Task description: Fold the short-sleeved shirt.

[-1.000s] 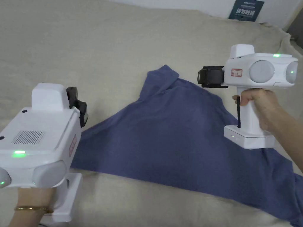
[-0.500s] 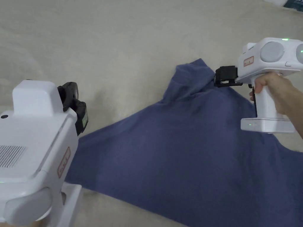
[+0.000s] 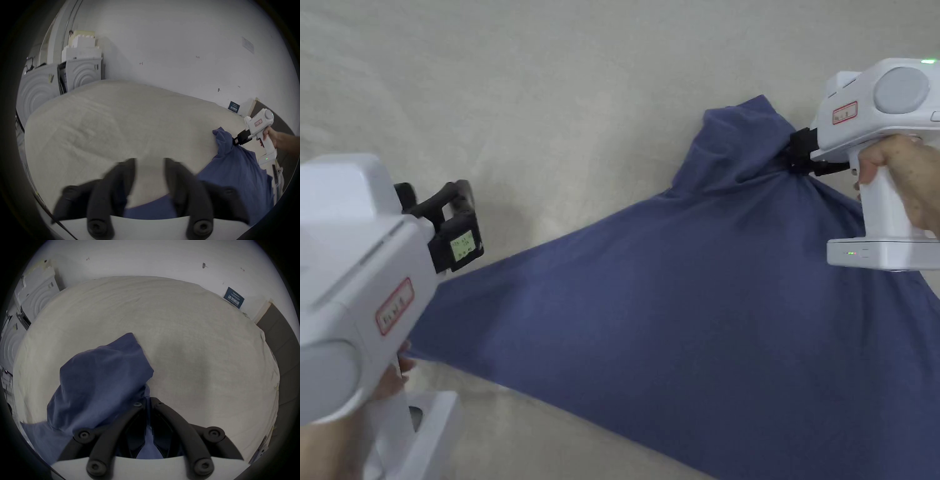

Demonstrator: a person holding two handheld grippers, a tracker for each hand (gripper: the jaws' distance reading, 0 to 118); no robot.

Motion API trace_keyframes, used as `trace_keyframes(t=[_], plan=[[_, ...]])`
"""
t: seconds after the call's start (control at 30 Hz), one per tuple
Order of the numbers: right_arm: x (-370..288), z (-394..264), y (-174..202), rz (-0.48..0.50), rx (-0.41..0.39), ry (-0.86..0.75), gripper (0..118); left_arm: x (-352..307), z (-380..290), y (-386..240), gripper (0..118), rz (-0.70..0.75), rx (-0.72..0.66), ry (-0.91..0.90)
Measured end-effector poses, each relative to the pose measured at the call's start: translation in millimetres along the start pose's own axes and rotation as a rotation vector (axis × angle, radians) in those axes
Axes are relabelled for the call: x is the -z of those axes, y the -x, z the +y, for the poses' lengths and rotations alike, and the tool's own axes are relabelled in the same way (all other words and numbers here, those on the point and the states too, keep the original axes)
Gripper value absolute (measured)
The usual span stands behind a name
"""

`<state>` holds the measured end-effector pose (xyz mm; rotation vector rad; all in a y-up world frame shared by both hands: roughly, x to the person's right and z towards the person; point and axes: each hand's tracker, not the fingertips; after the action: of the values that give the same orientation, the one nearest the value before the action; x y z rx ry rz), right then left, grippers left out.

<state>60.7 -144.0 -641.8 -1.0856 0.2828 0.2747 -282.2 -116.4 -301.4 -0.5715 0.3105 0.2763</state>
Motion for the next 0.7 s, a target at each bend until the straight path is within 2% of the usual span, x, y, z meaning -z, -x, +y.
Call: trace_keyframes(t=[0.1,0.13,0.33,0.47,0.57,0.6,0.63,0.7], plan=[[-10.8,0.4,-2.3,-0.007,0.002,-0.010,4,-5.2,13.8,17.0,115,0.049,-0.023,0.054],[-15.5,0.6,-4.0,-0.012,0.016,-0.022,4,-5.8,16.7,24.4,118,0.077,-0.031,0.075],[-41.0,-1.7,-10.3,-0.023,0.060,-0.065,4,-6.0,18.6,68.7,118,0.232,-0.012,0.253],[-51.9,-4.1,-10.1,-0.032,0.075,-0.074,4,0.6,0.9,84.0,118,0.223,0.000,0.385],[-55.4,-4.3,-8.5,-0.034,0.083,-0.079,4,8.6,-15.0,84.7,113,0.233,0.016,0.438],[-56.5,-4.6,-7.9,-0.034,0.081,-0.083,4,10.6,-18.9,83.8,106,0.239,0.019,0.444],[-55.7,-3.8,-7.4,-0.035,0.078,-0.084,4,13.2,-22.0,83.1,97,0.235,0.019,0.451],[-55.8,-3.2,-7.1,-0.041,0.076,-0.081,4,16.3,-28.4,80.4,67,0.219,0.028,0.495]])
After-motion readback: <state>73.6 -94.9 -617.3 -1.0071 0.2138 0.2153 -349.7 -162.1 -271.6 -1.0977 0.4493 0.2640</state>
